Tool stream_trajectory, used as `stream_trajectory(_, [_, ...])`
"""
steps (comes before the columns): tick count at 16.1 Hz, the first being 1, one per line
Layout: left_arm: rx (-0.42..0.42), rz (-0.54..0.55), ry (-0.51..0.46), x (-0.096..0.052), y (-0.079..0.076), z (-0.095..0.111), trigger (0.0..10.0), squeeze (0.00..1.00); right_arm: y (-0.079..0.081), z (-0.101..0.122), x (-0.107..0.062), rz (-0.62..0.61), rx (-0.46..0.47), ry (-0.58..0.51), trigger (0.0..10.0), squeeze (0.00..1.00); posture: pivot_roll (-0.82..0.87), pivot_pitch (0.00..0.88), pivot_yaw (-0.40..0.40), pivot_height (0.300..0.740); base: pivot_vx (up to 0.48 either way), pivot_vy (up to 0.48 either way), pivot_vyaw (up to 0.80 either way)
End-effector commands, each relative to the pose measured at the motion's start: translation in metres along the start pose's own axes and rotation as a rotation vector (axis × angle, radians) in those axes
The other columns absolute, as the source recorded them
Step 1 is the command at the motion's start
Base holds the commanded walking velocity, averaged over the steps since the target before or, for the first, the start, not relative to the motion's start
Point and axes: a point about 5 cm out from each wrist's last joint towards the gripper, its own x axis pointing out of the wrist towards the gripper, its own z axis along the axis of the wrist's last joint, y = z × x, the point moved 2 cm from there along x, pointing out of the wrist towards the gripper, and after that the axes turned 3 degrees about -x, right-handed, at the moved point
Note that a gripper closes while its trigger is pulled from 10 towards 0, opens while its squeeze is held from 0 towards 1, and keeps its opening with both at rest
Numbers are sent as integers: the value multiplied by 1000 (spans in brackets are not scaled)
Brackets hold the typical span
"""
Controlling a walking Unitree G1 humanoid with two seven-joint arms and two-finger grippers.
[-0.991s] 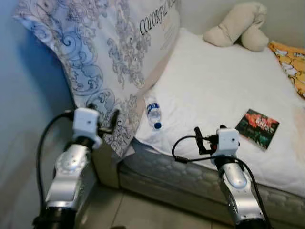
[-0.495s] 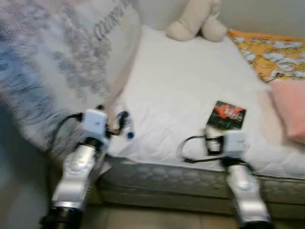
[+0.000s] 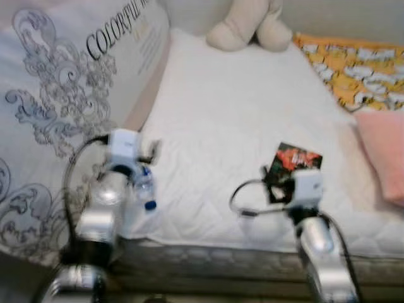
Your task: Clean up the room
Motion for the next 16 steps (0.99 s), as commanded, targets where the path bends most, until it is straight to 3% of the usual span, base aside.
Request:
stream_trajectory(1, [0, 31, 10, 10, 2, 6, 10000, 0, -12, -5, -10, -17, -24, 37, 10000, 24, -58, 58, -27, 740, 0, 0, 0])
stream_trajectory(4, [-41, 49, 38, 25, 4, 16, 10000, 0, -20, -11, -38, -36, -37, 86, 10000, 24, -127, 142, -25, 740, 0, 0, 0])
stream_trajectory(7, [-43, 73, 110, 35, -1, 10, 10000, 0, -24, -9, -73, -33, -53, 139, 10000, 27, -201, 208, -24, 740, 0, 0, 0])
stream_trajectory(12, [14, 175, 173, 37, 9, 4, 10000, 0, -20, -7, -86, 16, -62, 180, 10000, 27, -215, 223, -30, 740, 0, 0, 0])
stream_trajectory(16, [34, 206, 288, 31, 7, -18, 10000, 0, -15, -6, -83, 45, -58, 200, 10000, 27, -209, 216, -33, 740, 0, 0, 0])
